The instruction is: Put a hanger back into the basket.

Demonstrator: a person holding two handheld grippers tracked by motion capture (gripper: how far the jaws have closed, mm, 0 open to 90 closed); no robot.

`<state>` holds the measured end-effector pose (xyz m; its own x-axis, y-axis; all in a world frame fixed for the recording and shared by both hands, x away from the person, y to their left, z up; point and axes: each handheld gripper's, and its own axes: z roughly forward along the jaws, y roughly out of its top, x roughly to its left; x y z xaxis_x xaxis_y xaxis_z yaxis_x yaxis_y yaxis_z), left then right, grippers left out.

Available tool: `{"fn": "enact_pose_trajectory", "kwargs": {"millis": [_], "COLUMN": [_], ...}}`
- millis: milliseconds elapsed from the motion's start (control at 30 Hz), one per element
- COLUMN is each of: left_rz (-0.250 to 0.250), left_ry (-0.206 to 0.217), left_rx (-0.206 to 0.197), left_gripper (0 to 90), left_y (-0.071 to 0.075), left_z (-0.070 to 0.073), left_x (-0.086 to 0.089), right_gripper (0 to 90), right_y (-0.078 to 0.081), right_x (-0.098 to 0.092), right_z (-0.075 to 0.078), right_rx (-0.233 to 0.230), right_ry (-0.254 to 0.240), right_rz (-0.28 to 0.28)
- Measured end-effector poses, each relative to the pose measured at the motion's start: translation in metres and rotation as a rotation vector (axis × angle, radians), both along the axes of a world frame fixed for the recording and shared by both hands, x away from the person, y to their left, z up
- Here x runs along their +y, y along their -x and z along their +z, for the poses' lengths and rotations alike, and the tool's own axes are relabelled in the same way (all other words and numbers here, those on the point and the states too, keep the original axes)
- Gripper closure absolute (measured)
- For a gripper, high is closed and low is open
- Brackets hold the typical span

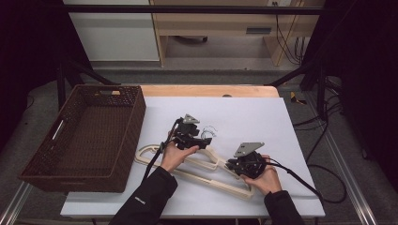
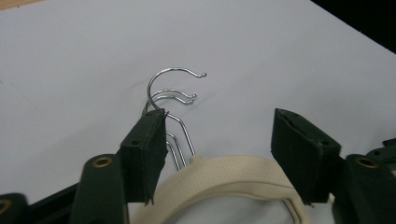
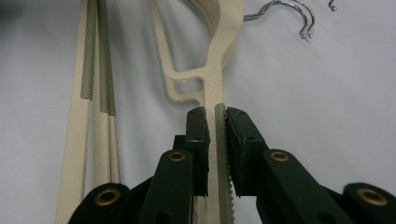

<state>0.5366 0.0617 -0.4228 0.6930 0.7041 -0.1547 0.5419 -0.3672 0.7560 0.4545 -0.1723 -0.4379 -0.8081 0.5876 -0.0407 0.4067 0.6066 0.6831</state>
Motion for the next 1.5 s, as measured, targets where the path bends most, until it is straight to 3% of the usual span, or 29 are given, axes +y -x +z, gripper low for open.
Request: {"fn": "enact_pose_trajectory", "kwargs": {"millis": [233, 500, 633, 733, 933, 967, 1033, 1300, 1500], "left_rz": [0.029, 0.044, 0.059, 0.06, 0.081, 0.07, 0.09, 0.103, 0.097], "left_ry": [-0.055, -0.043, -0.044, -0.036, -0.014, -0.022, 0.006, 0.053, 0.078], "left_rx": [0.051, 0.119, 0.126, 0.139, 0.131, 0.123, 0.114, 0.054, 0.025], "left_gripper": [49.8, 63.6, 74.9, 78.0, 80.0, 80.6, 81.7, 87.5, 88.5], "left_y": [-0.01, -0.021, -0.022, -0.023, -0.018, -0.017, -0.013, 0.005, 0.019], "left_z": [-0.016, -0.031, -0.032, -0.032, -0.025, -0.023, -0.019, 0.001, 0.009], "left_x": [-0.007, -0.011, -0.011, -0.01, -0.008, -0.006, -0.006, 0.002, 0.007], "right_gripper": [79.8, 79.7, 79.8, 79.7, 79.2, 79.0, 78.6, 78.0, 71.3], "right_y": [0.0, 0.0, 0.001, 0.001, 0.001, 0.001, 0.001, 0.002, 0.003], "right_x": [0.0, 0.0, 0.0, 0.0, 0.0, 0.0, 0.0, 0.002, 0.001], "right_z": [0.0, -0.001, -0.001, -0.001, -0.001, -0.001, -0.001, -0.003, 0.0], "right_rx": [-0.006, -0.012, -0.008, -0.008, 0.001, 0.014, 0.023, 0.073, 0.097], "right_ry": [0.007, 0.009, 0.009, 0.009, -0.005, -0.008, -0.005, -0.01, -0.065], "right_rz": [0.004, 0.013, 0.011, 0.009, 0.016, 0.015, 0.022, 0.036, 0.064]}}
